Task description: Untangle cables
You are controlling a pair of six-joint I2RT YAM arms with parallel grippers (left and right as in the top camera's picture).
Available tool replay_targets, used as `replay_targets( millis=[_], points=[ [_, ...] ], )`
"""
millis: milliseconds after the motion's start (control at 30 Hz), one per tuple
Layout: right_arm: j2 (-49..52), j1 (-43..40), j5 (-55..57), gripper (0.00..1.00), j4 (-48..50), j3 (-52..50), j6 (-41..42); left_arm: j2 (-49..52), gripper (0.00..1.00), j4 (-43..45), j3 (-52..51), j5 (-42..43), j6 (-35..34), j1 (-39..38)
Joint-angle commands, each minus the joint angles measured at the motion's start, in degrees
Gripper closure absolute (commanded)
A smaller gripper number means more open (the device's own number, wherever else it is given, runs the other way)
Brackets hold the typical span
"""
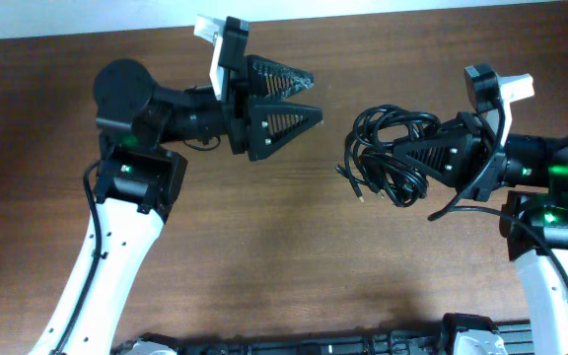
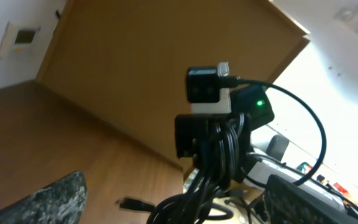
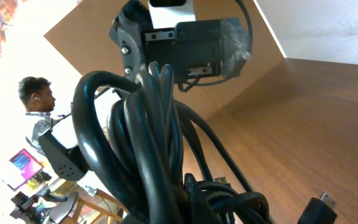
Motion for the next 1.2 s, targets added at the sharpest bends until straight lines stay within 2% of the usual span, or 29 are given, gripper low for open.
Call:
replay_targets(
  millis=[0, 200, 533, 700, 967, 1167],
  points=[
    [-0.22, -0.26, -0.28, 0.96, 0.20, 0.44, 0.42, -0.98, 0.07, -1.70, 0.94, 1.95, 3.54, -0.04],
    [-0.22, -0.24, -0.26, 0.96, 0.20, 0.44, 0.37, -0.98, 0.03, -1.70, 0.94, 8.20, 3.54, -1.62],
    [-0.22, -0.26, 1.79, 0.96, 0.22, 0.44, 0.39, -0.98, 0.01, -1.73, 0.94, 4.42, 3.52, -9.11],
    [-0.22, -0.26, 5.70, 0.96, 0.24, 0.46, 0.35, -0.98, 0.01, -1.73, 0.94, 2.47, 3.50, -10.05],
    [0.20, -0.26, 18.16, 0.96, 0.24, 0.46, 0.13, -0.98, 0.01, -1.73, 0.94, -13.00, 2.16, -7.85],
    [1.73, -0.24, 21.24, 0.96, 0.24, 0.46, 0.13, -0.98, 0.01, -1.31, 0.94, -16.31, -0.35, -8.04]
  ],
)
